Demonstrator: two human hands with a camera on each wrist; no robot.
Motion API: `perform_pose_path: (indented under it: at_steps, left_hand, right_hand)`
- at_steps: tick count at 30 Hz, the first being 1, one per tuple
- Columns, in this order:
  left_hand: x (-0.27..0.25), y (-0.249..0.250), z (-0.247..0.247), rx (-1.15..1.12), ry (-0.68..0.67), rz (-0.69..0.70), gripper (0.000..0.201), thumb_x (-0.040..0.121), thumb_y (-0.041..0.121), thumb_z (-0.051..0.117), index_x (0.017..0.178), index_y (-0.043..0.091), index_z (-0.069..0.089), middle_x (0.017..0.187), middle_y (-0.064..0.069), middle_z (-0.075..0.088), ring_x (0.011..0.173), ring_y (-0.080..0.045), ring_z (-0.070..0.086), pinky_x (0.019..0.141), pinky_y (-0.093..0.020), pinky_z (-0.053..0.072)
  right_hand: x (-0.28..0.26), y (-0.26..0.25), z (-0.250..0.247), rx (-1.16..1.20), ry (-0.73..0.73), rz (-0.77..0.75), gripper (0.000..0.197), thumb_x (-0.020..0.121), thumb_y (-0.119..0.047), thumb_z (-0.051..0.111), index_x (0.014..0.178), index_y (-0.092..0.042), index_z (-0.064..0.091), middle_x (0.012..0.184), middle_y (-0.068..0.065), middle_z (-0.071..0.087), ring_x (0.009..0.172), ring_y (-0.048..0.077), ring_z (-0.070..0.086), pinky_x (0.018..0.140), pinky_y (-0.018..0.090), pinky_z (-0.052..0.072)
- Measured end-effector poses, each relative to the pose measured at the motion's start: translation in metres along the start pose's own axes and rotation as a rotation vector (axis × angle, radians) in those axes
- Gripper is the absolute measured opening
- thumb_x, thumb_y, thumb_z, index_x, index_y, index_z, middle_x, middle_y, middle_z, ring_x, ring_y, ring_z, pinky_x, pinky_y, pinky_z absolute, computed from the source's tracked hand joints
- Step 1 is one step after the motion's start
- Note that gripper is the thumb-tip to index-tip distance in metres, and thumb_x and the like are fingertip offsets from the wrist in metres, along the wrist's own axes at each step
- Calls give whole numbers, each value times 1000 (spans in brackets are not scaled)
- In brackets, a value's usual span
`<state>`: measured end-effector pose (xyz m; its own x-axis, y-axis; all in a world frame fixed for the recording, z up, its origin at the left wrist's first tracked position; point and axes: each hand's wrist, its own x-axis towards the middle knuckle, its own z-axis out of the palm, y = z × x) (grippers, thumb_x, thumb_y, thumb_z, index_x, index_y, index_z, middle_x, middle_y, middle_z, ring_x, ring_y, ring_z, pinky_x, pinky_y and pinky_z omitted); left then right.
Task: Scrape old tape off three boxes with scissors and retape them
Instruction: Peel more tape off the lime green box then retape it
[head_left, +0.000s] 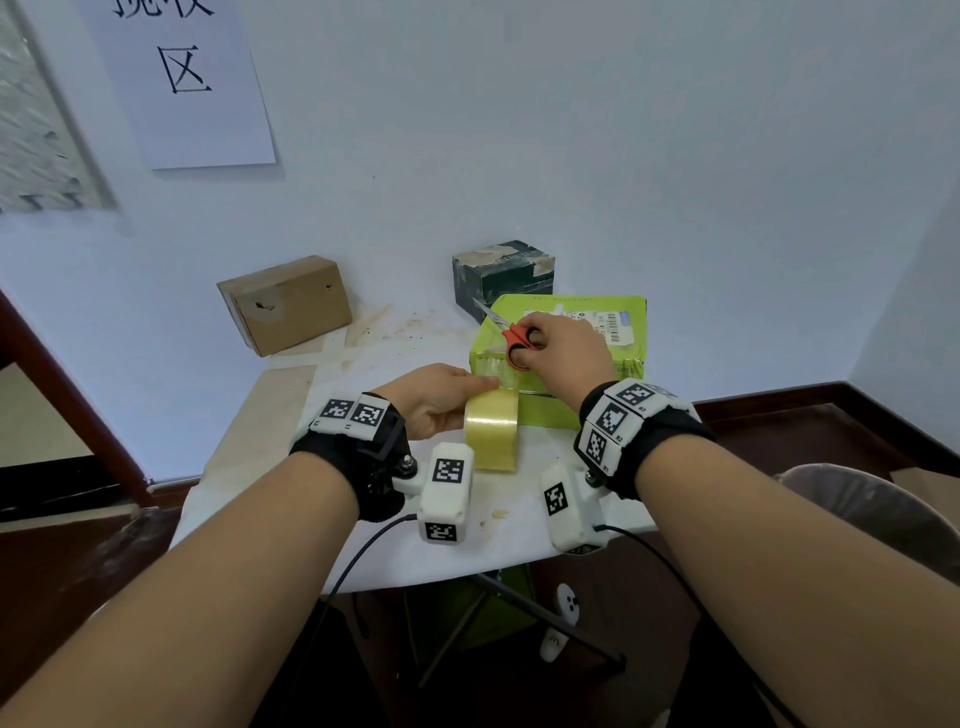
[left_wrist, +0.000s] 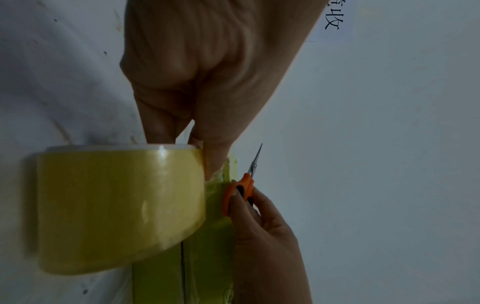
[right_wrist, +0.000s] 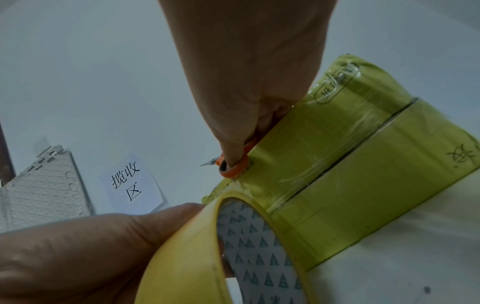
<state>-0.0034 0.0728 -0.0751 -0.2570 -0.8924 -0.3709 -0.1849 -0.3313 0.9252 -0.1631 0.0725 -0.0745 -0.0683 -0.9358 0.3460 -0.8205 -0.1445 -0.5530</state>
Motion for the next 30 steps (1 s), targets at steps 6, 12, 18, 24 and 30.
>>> perform_pose_path:
  at_steps: [6, 12, 18, 24, 30]
  left_hand:
    - [1, -3, -3, -1, -35, -66, 19, 94, 16, 60, 104, 0, 62, 86, -7, 71, 63, -9, 68, 62, -20, 58]
    - [1, 1, -5, -65, -53, -34, 14, 93, 6, 59, 104, -2, 63, 92, -9, 69, 67, -11, 69, 62, -20, 58]
    - [7, -10, 4, -135, -6, -27, 13, 97, 15, 55, 95, 4, 63, 82, -6, 68, 64, -10, 66, 54, -20, 56]
    - [7, -12, 2, -153, -64, -73, 18, 95, 18, 58, 105, 4, 64, 85, -7, 72, 69, -14, 69, 61, -26, 59]
    - [11, -11, 0, -201, -100, -70, 14, 97, 9, 53, 104, 2, 63, 82, -10, 73, 66, -17, 71, 63, -31, 60]
  right_hand:
    - [-1, -1, -1, 2, -5, 2, 27, 84, -29, 64, 111, -25, 64, 105, -2, 69, 98, 22, 61, 77, 32, 49]
    - [1, -1, 0, -17, 3, 2, 29, 85, -31, 63, 114, -25, 63, 107, -2, 69, 100, 22, 61, 79, 32, 49]
    - [2, -1, 1, -23, 4, -6, 28, 85, -31, 63, 112, -25, 64, 107, -2, 69, 99, 22, 62, 76, 30, 47]
    - [0, -1, -1, -8, 0, -3, 28, 84, -31, 64, 112, -24, 64, 106, -1, 69, 100, 21, 62, 81, 35, 50]
    - [1, -1, 0, -21, 10, -10, 25, 84, -30, 63, 109, -25, 64, 103, -2, 70, 97, 22, 62, 76, 31, 49]
